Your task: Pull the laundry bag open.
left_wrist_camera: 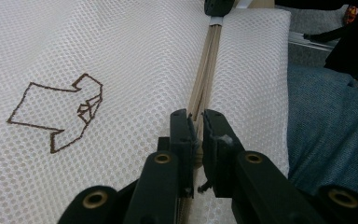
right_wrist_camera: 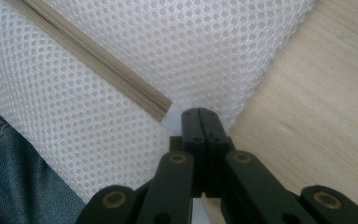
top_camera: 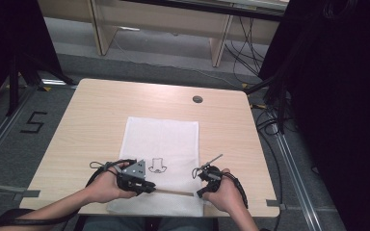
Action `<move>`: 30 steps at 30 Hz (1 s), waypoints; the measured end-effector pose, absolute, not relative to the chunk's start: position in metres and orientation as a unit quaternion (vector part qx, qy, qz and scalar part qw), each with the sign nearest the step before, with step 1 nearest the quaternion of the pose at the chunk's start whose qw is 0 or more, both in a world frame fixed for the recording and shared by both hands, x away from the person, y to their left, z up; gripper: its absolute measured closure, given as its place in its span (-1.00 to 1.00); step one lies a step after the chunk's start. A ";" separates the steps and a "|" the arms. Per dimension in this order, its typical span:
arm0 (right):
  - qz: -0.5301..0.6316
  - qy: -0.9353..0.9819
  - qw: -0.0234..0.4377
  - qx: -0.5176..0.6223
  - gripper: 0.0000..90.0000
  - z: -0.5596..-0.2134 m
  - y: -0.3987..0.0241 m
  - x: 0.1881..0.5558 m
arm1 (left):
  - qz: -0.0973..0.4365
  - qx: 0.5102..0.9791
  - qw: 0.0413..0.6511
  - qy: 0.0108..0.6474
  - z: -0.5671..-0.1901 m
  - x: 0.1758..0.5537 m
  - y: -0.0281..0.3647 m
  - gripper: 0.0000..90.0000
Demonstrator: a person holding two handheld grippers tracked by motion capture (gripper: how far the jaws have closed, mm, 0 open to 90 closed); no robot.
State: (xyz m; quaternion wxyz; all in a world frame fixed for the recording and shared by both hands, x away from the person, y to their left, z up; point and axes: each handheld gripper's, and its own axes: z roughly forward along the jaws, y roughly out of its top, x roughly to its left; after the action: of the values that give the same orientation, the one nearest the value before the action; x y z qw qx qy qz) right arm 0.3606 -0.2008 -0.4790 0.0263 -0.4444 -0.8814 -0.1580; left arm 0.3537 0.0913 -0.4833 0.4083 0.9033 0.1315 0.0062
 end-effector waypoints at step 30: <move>-0.157 -0.880 0.030 -0.447 1.00 -0.479 -0.201 0.361 | 0.016 0.905 0.402 0.138 -0.482 0.354 0.112 0.83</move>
State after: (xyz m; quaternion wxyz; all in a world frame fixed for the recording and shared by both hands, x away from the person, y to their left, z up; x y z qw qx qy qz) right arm 0.3609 -0.2010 -0.4786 0.0304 -0.4466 -0.8804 -0.1565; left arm 0.3544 0.1121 -0.4816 0.4018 0.9051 0.1382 0.0163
